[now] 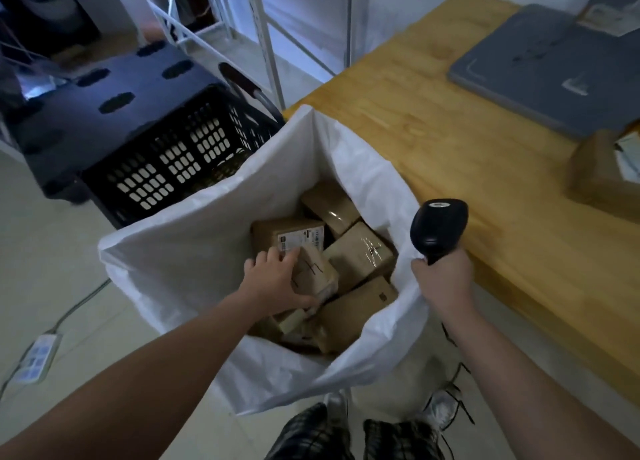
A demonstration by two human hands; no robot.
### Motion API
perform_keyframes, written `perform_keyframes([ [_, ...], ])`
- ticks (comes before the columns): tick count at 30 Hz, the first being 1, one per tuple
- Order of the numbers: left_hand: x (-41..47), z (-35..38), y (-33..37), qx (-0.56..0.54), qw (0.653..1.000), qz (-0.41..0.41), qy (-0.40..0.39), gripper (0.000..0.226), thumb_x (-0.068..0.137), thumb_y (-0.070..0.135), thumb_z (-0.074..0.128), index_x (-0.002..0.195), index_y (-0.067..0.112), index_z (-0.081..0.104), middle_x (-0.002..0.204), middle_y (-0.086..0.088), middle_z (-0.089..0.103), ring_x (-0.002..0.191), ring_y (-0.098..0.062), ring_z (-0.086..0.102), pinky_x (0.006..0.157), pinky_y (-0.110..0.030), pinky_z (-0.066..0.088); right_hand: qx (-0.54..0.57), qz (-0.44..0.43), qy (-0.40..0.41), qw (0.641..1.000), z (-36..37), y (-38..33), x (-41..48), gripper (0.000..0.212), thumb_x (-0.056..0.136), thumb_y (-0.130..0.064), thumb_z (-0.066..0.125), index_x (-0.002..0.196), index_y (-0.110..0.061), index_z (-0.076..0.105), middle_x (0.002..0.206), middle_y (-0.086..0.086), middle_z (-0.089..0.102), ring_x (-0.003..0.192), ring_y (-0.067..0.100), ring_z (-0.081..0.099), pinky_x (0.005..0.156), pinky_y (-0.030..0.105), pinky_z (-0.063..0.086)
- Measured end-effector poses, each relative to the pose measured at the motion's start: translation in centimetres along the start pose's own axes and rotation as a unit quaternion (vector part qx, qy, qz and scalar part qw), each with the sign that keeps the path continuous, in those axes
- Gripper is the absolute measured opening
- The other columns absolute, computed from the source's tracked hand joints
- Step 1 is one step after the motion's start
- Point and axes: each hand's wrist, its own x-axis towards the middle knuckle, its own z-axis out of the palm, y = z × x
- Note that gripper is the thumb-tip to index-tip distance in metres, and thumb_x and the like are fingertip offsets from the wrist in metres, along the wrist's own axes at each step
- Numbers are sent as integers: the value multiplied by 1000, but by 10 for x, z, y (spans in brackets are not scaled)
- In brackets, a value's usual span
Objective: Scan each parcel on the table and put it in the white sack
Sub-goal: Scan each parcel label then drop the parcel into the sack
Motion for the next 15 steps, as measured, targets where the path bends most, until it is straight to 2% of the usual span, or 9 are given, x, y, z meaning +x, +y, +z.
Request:
perform_keyframes([
  [2, -3, 4, 3, 23, 999, 36, -9, 107, 71, 76, 58, 153, 30, 8, 144, -8, 31, 130, -30, 32, 107, -45, 27, -19, -8, -3, 1000, 1, -1, -4, 32, 79, 4, 66, 108, -5, 54, 73, -4, 51, 80, 25, 56, 63, 23, 36],
  [5, -3, 14, 7, 114, 990, 73, -38, 101, 75, 74, 56, 153, 29, 11, 145, -11, 31, 130, -32, 33, 106, -45, 29, -46, -29, -10, 998, 8, -2, -13, 52, 81, 4, 63, 130, -4, 49, 87, 3, 59, 87, 26, 59, 72, 29, 41],
  [8, -8, 26, 3, 199, 975, 63, -75, 81, 82, 66, 52, 146, 23, 27, 140, -13, 34, 124, -33, 36, 99, -43, 32, -108, -41, -29, 993, 16, 5, -15, 56, 81, -2, 65, 134, -7, 46, 100, 12, 65, 92, 28, 62, 76, 37, 51],
  [11, -4, 27, 6, 135, 989, 45, -45, 61, 88, 54, 50, 139, 21, 37, 138, -12, 35, 123, -32, 36, 101, -42, 34, -163, -50, -53, 984, 21, 16, -17, 51, 82, -5, 66, 130, -8, 48, 105, 13, 65, 95, 31, 63, 78, 40, 53],
  [15, 7, 10, 26, 84, 993, 80, 14, 62, 91, 52, 53, 141, 19, 38, 136, -9, 39, 125, -29, 38, 102, -40, 34, -195, -37, -71, 977, 23, 26, -20, 49, 84, -5, 64, 129, -7, 47, 105, 13, 64, 91, 29, 62, 71, 33, 47],
])
